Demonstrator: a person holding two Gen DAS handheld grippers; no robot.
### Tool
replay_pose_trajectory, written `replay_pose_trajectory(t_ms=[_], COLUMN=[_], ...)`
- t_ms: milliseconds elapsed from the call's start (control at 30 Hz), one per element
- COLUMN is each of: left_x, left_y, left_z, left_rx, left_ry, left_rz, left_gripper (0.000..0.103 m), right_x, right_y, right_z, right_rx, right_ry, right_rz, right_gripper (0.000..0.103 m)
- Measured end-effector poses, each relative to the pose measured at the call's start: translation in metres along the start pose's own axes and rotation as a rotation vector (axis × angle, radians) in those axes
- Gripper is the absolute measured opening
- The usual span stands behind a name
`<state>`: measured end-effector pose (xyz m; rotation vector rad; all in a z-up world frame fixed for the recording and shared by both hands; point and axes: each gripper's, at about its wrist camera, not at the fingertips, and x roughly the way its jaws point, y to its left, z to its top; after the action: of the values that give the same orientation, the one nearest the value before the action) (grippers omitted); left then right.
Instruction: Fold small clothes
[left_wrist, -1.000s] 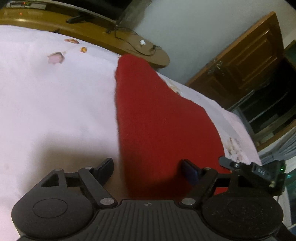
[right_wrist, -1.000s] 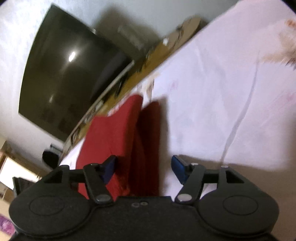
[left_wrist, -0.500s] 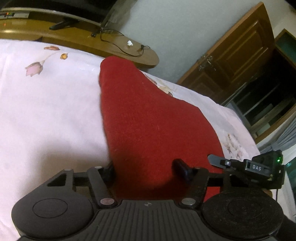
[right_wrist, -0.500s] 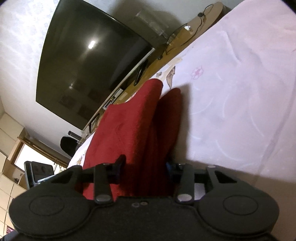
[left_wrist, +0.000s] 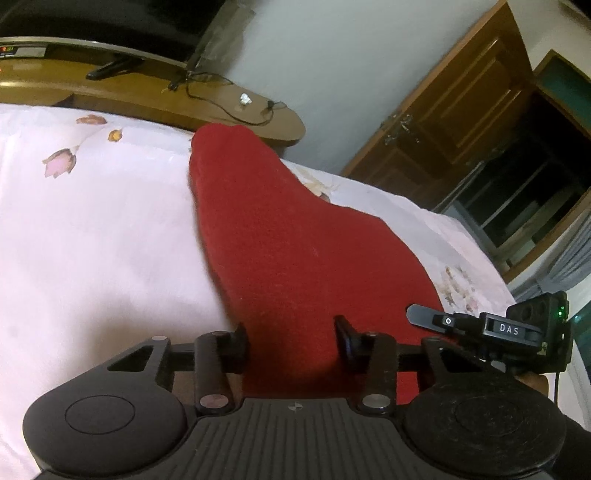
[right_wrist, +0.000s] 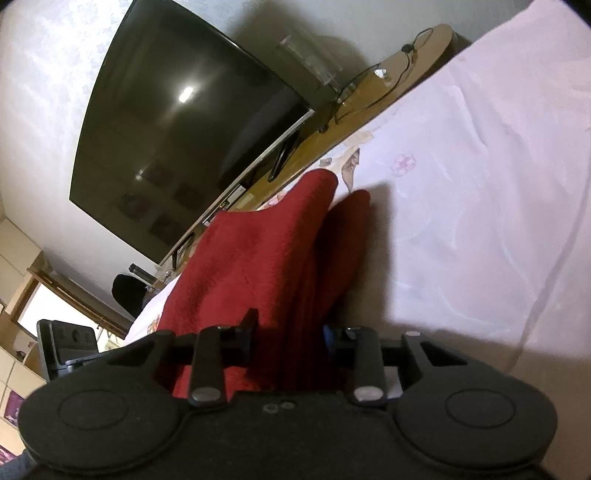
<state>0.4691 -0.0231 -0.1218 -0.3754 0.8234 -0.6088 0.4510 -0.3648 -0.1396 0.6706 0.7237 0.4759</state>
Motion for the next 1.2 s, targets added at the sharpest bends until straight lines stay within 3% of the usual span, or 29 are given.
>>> replay_pose_trajectory(t_ms=[200,400,600,833,933,967,1000,1033,1067,1133,1200], left_x=[-0.029,-0.091,-0.177,-0.262,-0.273,-0.272,-0.273,-0.278,-0.283,-0.289,-0.293], left_y=[0.003,0.025,0.074,0.160,0.202,0.215,0.229,0.243,0.249,0.247,0.245], left_z=[-0.002,-0.003,-0.004,-0.025,-0.038,-0.046,-0.056,-0.067,-0.073,-0.078,-0.076], left_rx=[0.005,0.000,-0.027,-0.064,-0.119,-0.142,-0.162,-0.205,-0.247,-0.229,-0.217], left_ry=[-0.037,-0.084,-0.135,-0.114,-0.080,-0.060,-0.059,-0.105,-0.134,-0.150,-0.157], left_rz=[-0.034,-0.010,0.070,0.140,0.178,0.195,0.194,0.149,0.118,0.118,0.138], left_gripper=[0.042,0.042,0.042,0.042,0.043,0.060,0.070,0.071,0.071,0.072,0.073], right_x=[-0.010,0.004,0.057,0.139,0.176,0.190,0.201,0.213,0.217,0.210,0.204], right_y=[0.029,0.072,0.133,0.195,0.212,0.214,0.214,0.210,0.198,0.184,0.189], right_z=[0.002,-0.006,-0.028,-0.065,-0.083,-0.091,-0.100,-0.108,-0.115,-0.117,-0.115], right_rx=[-0.045,-0.086,-0.087,-0.056,-0.049,-0.050,-0.055,-0.052,-0.013,0.050,0.002], right_ry=[-0.021,-0.015,0.031,0.122,0.179,0.205,0.230,0.250,0.241,0.209,0.217], right_rz=[0.010,0.056,0.141,0.216,0.214,0.195,0.161,0.104,0.119,0.162,0.138], right_gripper=[0.031,0.031,0.031,0.031,0.031,0.031,0.031,0.033,0.031,0.029,0.031])
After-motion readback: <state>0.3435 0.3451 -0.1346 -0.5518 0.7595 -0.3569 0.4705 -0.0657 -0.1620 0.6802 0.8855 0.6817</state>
